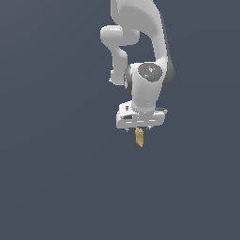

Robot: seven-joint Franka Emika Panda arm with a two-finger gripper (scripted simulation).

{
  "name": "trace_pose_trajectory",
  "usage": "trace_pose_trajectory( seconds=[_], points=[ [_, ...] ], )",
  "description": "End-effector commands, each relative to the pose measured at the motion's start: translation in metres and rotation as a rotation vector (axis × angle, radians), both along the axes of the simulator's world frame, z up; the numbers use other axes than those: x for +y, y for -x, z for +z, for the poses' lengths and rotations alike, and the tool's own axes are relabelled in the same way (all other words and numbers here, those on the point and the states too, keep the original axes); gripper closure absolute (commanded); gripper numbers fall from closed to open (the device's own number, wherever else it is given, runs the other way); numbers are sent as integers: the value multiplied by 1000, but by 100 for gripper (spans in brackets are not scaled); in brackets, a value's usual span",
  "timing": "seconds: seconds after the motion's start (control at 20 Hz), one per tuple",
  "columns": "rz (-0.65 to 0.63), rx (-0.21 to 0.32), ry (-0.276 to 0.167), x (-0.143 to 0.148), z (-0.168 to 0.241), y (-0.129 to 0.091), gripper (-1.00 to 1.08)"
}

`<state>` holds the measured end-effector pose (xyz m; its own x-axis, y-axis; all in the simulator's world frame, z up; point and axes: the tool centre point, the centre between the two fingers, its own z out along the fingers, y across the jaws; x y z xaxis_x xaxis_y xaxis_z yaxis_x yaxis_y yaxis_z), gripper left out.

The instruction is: Pick up the object and move it to a goal position.

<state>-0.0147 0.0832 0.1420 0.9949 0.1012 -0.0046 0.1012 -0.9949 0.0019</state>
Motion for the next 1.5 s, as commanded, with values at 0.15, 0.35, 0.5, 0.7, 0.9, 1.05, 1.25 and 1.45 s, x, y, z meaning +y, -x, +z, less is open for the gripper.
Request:
trace_pose_trajectory(
  seconds=[0.15, 0.35, 0.5, 0.7, 0.9, 1.05, 1.25, 1.45],
  points=[
    [11, -4, -2, 15, -6, 6, -92],
    [11, -3, -2, 14, -8, 5, -92],
    [11, -3, -2, 14, -17, 5, -92],
    [11, -3, -2, 15, -38, 6, -92],
    [12, -4, -2, 15, -52, 7, -92],
    [12, -4, -2, 16, -56, 6, -92],
    [12, -4, -2, 16, -56, 6, 108],
    [12, -4, -2, 16, -56, 6, 108]
  ],
)
